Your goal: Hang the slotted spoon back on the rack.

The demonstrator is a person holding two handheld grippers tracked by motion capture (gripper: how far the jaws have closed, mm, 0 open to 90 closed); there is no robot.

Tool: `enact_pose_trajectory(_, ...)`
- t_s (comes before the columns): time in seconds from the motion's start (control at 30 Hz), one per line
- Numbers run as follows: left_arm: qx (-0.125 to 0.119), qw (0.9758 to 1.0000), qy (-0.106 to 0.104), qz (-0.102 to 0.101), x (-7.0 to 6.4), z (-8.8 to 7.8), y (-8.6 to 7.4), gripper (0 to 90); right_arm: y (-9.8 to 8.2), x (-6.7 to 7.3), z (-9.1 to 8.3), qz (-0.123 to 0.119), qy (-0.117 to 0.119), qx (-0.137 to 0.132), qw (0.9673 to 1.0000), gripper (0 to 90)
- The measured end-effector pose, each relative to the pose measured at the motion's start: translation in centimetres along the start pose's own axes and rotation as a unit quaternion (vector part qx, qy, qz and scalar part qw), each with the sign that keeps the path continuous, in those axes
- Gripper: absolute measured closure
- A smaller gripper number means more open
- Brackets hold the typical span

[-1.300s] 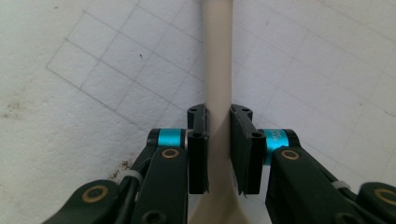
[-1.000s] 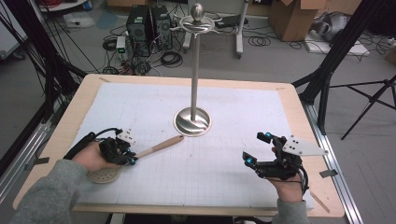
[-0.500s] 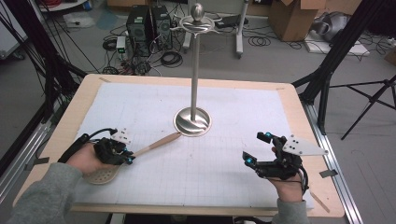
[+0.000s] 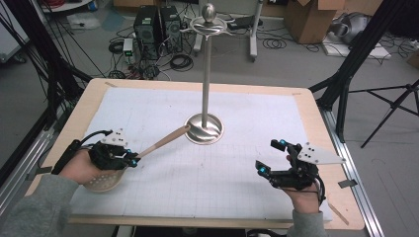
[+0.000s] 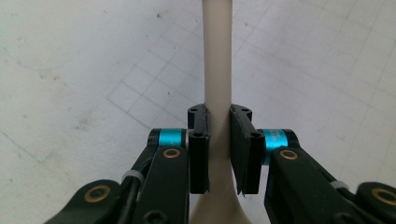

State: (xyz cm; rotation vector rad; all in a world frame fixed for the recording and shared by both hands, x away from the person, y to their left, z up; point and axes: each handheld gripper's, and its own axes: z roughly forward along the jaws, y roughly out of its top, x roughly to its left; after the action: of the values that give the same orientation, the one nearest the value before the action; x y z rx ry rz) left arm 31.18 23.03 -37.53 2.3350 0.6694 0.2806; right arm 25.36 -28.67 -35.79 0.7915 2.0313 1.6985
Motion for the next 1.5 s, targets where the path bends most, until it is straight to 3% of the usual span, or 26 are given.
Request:
enact_pose_trajectory(0.3, -0.038, 0.9993, -0.002, -0.006, 0.1, -1.3, 1.6, 77.9, 0.0, -0.2, -0.4, 0.000, -0.002, -0.005, 1.0000, 10.8)
enact_pose_trajectory(0.6, -0.063, 0.9980, 0.000, 0.008, 0.3, -2.9, 3.3, 77.9, 0.0, -0.2, -0.6, 0.003, -0.003, -0.007, 1.0000, 10.8)
enact_pose_trajectory(1.0, -0.106, 0.9942, 0.019, -0.001, 0.7, -5.2, 5.2, 78.0, 0.1, -0.3, -0.9, 0.004, -0.005, -0.010, 0.9999, 10.8)
enact_pose_trajectory(1.5, -0.119, 0.9921, 0.038, -0.011, 1.4, -7.8, 7.1, 77.9, 0.2, -0.3, -1.1, 0.004, -0.006, -0.014, 0.9999, 10.8)
